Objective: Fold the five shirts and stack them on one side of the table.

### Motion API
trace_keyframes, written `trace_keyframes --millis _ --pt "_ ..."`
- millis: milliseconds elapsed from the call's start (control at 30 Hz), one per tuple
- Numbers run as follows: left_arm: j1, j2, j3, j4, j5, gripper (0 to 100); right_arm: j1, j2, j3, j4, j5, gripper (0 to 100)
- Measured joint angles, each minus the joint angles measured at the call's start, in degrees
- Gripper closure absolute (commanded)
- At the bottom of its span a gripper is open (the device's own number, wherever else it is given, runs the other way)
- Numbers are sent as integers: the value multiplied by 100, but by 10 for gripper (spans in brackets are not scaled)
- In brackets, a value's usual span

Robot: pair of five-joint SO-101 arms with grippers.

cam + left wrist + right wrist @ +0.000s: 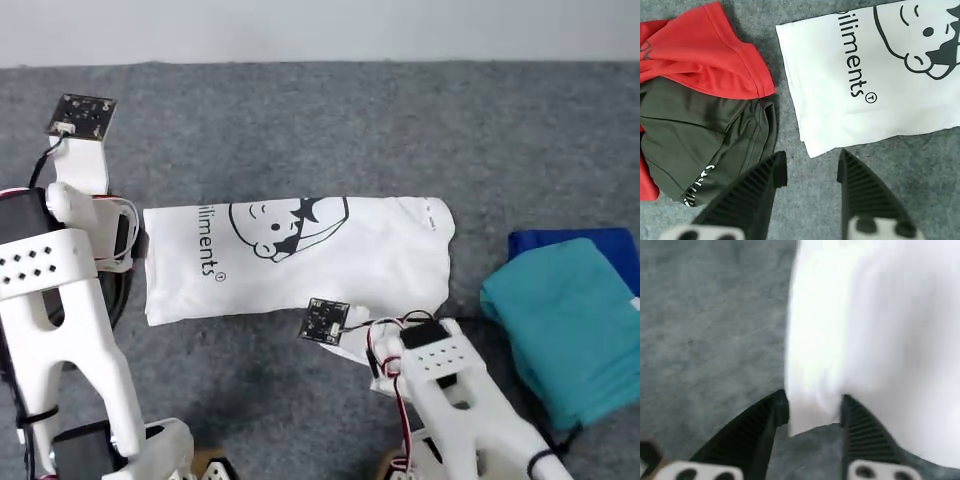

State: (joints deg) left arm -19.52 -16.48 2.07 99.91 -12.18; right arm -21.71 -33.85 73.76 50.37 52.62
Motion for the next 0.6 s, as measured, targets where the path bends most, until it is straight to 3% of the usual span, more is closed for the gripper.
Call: trace_keyframes --millis 67,333,600 --pt "0 0 0 0 0 826 9 0 26 -167 0 989" --pt "0 0 0 0 0 826 9 0 18 -352 -149 988" --pt "0 0 18 0 0 826 -26 141 -1055 563 -774 988"
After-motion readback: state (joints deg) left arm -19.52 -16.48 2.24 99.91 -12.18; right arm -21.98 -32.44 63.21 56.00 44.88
